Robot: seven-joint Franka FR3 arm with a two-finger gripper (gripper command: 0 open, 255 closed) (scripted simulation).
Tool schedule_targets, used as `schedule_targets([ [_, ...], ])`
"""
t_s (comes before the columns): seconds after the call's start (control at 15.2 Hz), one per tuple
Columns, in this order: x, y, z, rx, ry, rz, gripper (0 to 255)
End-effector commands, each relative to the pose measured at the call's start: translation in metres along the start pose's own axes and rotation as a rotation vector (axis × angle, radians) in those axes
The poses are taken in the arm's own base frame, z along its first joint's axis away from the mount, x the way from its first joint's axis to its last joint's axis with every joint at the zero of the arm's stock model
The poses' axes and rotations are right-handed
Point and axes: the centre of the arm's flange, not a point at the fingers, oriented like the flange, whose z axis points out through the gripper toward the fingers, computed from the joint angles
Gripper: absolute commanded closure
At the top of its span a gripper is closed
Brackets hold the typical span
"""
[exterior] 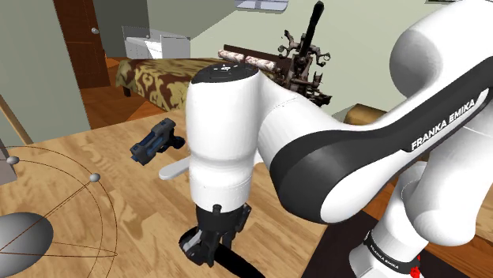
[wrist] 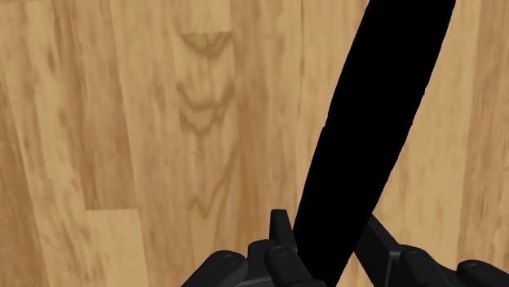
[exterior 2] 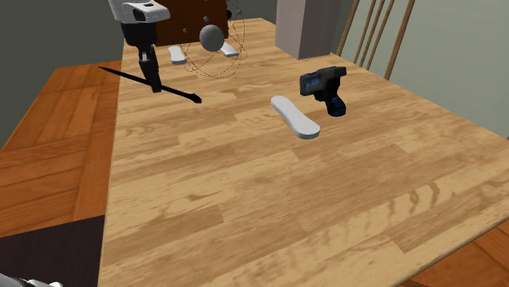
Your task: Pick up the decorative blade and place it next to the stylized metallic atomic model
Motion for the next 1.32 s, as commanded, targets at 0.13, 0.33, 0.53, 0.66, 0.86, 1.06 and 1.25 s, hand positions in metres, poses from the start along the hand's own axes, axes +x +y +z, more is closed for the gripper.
schedule_targets([
  [0.13,0.0,-0.002,0.021,0.001,0.0,0.0,255],
  [0.33,0.0,-0.002,0.037,0.001,0.0,0.0,255],
  [0.53,0.0,-0.003,0.053,0.001,0.0,0.0,255],
  [0.66,0.0,-0.003,0.063,0.001,0.0,0.0,255],
  [0.86,0.0,-0.003,0.069,0.001,0.0,0.0,255],
  [1.06,0.0,-0.003,0.069,0.001,0.0,0.0,255],
  [1.25,0.0,-0.003,0.069,0.001,0.0,0.0,0],
])
